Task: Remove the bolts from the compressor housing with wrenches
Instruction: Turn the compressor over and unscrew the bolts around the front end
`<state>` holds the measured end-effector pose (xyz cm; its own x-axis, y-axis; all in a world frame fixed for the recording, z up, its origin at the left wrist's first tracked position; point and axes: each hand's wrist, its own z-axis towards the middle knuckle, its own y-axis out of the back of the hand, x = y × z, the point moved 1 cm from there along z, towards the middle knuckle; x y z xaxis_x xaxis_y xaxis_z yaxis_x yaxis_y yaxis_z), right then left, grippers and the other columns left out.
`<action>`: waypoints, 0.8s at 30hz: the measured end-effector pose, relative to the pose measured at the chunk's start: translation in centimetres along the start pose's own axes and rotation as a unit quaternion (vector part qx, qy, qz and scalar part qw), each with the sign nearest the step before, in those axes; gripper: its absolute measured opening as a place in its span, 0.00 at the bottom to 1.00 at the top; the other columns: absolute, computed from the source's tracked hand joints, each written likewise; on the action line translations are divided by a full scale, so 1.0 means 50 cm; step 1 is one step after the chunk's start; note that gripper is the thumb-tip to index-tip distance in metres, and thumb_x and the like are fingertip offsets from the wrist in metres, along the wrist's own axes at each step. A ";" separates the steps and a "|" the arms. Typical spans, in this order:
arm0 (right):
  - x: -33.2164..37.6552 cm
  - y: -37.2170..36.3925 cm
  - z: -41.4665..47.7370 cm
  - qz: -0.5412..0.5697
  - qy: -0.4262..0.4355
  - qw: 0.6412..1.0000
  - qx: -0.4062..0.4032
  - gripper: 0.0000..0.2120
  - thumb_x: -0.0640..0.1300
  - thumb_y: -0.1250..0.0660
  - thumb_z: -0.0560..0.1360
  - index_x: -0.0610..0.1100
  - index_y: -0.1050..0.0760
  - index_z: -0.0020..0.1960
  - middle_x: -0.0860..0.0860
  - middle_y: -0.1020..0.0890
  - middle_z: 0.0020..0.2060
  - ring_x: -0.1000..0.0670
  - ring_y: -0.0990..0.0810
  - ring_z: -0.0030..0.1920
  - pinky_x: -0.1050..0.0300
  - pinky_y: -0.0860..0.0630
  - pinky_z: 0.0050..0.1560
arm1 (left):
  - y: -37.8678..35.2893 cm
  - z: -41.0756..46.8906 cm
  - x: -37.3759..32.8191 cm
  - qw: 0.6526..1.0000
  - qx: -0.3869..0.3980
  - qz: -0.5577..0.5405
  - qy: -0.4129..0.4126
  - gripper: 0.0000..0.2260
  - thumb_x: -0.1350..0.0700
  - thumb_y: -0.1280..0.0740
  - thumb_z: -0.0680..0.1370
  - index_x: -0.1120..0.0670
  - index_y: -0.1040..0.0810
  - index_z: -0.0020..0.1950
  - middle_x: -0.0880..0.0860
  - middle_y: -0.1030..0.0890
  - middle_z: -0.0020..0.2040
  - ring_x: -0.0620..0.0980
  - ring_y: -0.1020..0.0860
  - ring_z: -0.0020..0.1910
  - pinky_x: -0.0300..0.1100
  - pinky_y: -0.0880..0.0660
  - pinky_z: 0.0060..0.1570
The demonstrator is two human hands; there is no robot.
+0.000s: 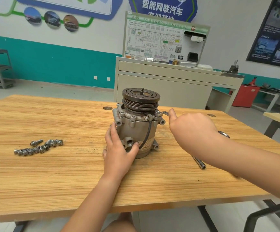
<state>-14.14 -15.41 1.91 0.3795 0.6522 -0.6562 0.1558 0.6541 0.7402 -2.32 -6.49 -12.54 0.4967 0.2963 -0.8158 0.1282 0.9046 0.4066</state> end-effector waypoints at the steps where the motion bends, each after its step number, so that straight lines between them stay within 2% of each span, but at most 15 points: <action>1: -0.002 -0.002 -0.001 -0.003 0.002 1.000 0.003 0.35 0.28 0.43 0.72 0.34 0.57 0.74 0.47 0.37 0.27 0.49 0.39 0.24 0.58 0.43 0.20 | 0.000 0.000 0.000 1.000 -0.002 0.000 -0.001 0.43 0.50 0.29 0.72 0.53 0.54 0.77 0.54 0.45 0.74 0.55 0.36 0.70 0.62 0.34 0.63; 8: 0.001 -0.026 0.007 -0.039 0.030 0.998 -0.044 0.34 0.28 0.43 0.74 0.34 0.58 0.74 0.46 0.40 0.28 0.49 0.40 0.24 0.58 0.44 0.20 | 0.001 0.000 -0.001 1.000 -0.001 0.003 -0.003 0.42 0.49 0.29 0.72 0.53 0.53 0.77 0.54 0.45 0.74 0.55 0.37 0.71 0.62 0.35 0.64; 13: -0.046 -0.068 0.044 -0.047 0.057 0.991 -0.113 0.31 0.35 0.46 0.76 0.44 0.57 0.75 0.51 0.33 0.27 0.52 0.35 0.24 0.59 0.42 0.20 | 0.001 0.000 -0.002 1.000 0.003 -0.001 -0.001 0.42 0.50 0.29 0.72 0.52 0.53 0.77 0.54 0.46 0.75 0.55 0.36 0.70 0.61 0.35 0.65; 16: -0.097 -0.086 0.087 -0.044 0.085 0.983 -0.156 0.27 0.38 0.47 0.78 0.50 0.51 0.73 0.53 0.28 0.29 0.53 0.31 0.25 0.61 0.41 0.21 | 0.001 0.000 -0.001 1.000 0.000 0.003 -0.003 0.42 0.49 0.29 0.73 0.53 0.53 0.77 0.53 0.46 0.75 0.54 0.38 0.71 0.61 0.36 0.65; 18: -0.117 -0.096 0.123 -0.027 0.096 0.978 -0.182 0.24 0.36 0.44 0.77 0.50 0.45 0.70 0.51 0.25 0.35 0.51 0.27 0.31 0.60 0.37 0.23 | 0.001 0.000 0.000 1.000 0.000 0.005 -0.006 0.42 0.50 0.30 0.73 0.53 0.54 0.77 0.53 0.46 0.75 0.54 0.38 0.72 0.60 0.36 0.66; 21: -0.096 -0.121 0.172 0.063 0.092 0.970 -0.215 0.17 0.30 0.43 0.75 0.42 0.32 0.62 0.46 0.20 0.42 0.44 0.21 0.40 0.55 0.28 0.31 | 0.003 -0.001 0.001 1.000 0.000 0.005 -0.007 0.42 0.50 0.29 0.73 0.52 0.54 0.77 0.53 0.46 0.75 0.54 0.38 0.72 0.60 0.36 0.66; 24: -0.044 -0.149 0.194 0.203 0.077 0.934 -0.284 0.12 0.24 0.38 0.69 0.33 0.23 0.49 0.40 0.18 0.37 0.41 0.20 0.36 0.51 0.24 0.29 | 0.005 -0.001 0.002 1.000 -0.001 0.005 -0.007 0.42 0.49 0.29 0.73 0.52 0.54 0.77 0.52 0.46 0.75 0.53 0.39 0.72 0.60 0.36 0.66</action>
<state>-7.30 -25.45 -0.73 0.1597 0.9091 -0.3847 -0.4981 0.4107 0.7637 -2.27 -6.21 -12.55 0.5095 0.3017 -0.8058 0.1215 0.9019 0.4145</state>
